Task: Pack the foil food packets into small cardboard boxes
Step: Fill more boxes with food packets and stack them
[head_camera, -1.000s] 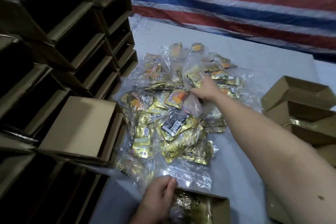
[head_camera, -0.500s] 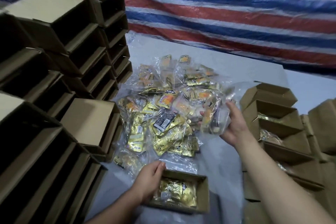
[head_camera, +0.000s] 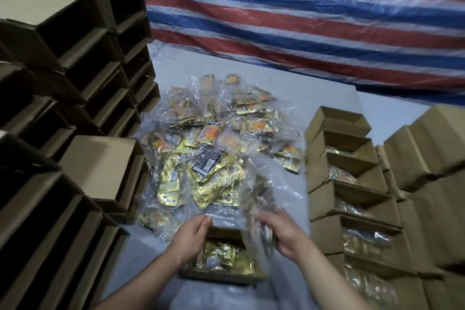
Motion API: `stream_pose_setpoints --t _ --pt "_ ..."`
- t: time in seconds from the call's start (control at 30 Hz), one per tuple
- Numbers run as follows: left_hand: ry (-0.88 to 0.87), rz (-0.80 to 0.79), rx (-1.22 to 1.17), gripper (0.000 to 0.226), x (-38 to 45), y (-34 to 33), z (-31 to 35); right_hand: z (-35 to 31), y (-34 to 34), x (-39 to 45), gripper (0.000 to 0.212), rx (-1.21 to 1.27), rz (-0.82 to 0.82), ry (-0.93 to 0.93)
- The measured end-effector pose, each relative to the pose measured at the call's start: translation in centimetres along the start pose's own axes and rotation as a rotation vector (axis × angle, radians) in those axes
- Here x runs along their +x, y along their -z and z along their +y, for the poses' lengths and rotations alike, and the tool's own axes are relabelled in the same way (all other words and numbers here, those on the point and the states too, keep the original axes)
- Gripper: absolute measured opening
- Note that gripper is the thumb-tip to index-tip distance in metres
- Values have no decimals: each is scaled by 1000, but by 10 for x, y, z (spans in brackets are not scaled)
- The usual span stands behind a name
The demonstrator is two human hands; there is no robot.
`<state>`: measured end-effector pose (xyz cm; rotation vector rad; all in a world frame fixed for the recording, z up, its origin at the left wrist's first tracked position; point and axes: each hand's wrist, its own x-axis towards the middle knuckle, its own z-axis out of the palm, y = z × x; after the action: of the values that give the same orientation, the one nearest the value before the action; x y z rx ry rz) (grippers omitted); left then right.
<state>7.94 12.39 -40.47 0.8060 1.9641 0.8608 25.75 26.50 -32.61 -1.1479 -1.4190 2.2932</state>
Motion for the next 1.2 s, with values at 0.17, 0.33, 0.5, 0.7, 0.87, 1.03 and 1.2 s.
stream_pose_setpoints --t 0.17,0.33,0.5,0.7,0.87,1.03,1.2 --pt "-13 -12 -21 29 6 0 -3 22 -9 4 48 -289 -230 -69" --pt "74 -55 -186 27 8 0 -6 32 -12 12 57 -768 -344 -132" --pt "44 -117 -320 29 9 2 -5 34 -22 23 56 -868 -467 -128" --pt "61 -100 -275 30 9 2 -8 44 -22 39 56 -1073 -503 -83" --pt "-81 -103 -74 32 10 1 -8 72 -25 44 42 -1426 -501 -70" --pt "-124 -52 -31 30 5 -9 -14 101 -38 49 65 -1880 -420 -50" --pt "-129 -71 -42 30 7 -7 -17 94 -33 40 66 -1282 -268 -143"
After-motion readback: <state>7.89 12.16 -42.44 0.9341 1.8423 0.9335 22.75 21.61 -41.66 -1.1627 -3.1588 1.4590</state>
